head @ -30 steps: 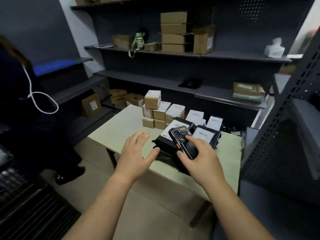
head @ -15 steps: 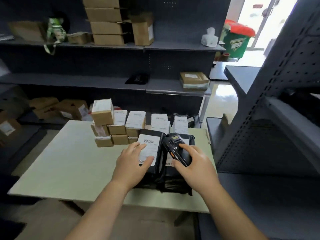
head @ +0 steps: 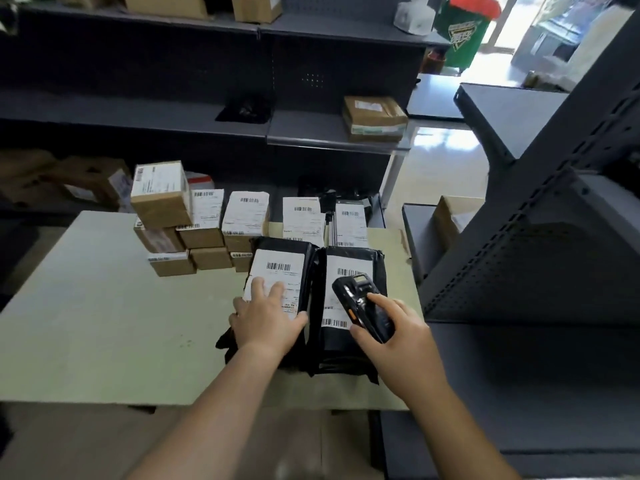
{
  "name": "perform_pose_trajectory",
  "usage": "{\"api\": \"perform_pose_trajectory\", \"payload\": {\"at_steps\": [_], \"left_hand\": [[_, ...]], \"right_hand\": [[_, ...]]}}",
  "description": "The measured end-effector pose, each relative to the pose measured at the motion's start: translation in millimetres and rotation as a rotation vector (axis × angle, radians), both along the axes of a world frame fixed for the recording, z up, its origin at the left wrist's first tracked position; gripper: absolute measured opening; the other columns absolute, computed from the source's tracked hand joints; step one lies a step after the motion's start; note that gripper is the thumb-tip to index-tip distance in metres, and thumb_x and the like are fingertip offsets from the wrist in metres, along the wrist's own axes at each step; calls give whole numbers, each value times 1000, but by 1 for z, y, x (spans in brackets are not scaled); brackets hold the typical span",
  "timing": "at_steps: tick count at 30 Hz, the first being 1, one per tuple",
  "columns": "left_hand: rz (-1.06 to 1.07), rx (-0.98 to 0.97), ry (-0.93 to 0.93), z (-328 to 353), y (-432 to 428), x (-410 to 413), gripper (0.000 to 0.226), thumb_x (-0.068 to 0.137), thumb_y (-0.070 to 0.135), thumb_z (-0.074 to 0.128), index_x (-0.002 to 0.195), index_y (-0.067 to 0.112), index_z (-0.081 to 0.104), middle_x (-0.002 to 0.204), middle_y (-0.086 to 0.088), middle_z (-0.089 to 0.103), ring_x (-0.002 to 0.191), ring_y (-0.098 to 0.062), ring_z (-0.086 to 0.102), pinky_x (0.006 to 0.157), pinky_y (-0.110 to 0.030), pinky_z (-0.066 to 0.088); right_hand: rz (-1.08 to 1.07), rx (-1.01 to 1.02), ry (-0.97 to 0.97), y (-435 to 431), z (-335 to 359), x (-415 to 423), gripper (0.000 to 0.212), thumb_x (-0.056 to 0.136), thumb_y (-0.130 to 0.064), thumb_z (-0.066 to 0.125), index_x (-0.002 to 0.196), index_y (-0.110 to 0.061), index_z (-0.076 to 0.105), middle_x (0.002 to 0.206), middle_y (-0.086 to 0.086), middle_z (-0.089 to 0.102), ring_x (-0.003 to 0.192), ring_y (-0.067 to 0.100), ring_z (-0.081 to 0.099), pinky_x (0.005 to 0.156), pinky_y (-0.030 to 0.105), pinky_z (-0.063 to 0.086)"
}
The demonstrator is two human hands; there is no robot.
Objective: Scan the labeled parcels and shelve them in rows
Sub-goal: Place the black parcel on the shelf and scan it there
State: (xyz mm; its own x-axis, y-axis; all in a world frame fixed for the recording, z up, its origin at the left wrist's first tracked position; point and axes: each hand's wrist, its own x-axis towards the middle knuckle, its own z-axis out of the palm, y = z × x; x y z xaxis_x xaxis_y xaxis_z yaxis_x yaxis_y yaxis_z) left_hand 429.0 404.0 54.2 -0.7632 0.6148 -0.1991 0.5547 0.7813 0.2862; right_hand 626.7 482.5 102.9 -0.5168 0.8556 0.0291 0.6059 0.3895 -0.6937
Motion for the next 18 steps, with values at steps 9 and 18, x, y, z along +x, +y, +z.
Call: {"api": "perform_pose_trajectory", "payload": {"at_steps": [9,18], "left_hand": [[21,96,11,-5,-9,-1,71,75,56,64,137,30,44,145,6,27,113,-31,40,93,-39,40],[21,417,131,53,-25,0,68,73,55,68,134,32,50,141,10,30,118,-24,34,102,-39,33]], "right_hand": [[17,-7,29,2,-4,-8,52,78,-45,75,127,-35,61,117,-17,59,105,5,57,87,23,47],[39,30,73,-2,51,-9,51,80,-48,72,128,-41,57,113,-25,52,95,-5,49,76,14,39]]}}
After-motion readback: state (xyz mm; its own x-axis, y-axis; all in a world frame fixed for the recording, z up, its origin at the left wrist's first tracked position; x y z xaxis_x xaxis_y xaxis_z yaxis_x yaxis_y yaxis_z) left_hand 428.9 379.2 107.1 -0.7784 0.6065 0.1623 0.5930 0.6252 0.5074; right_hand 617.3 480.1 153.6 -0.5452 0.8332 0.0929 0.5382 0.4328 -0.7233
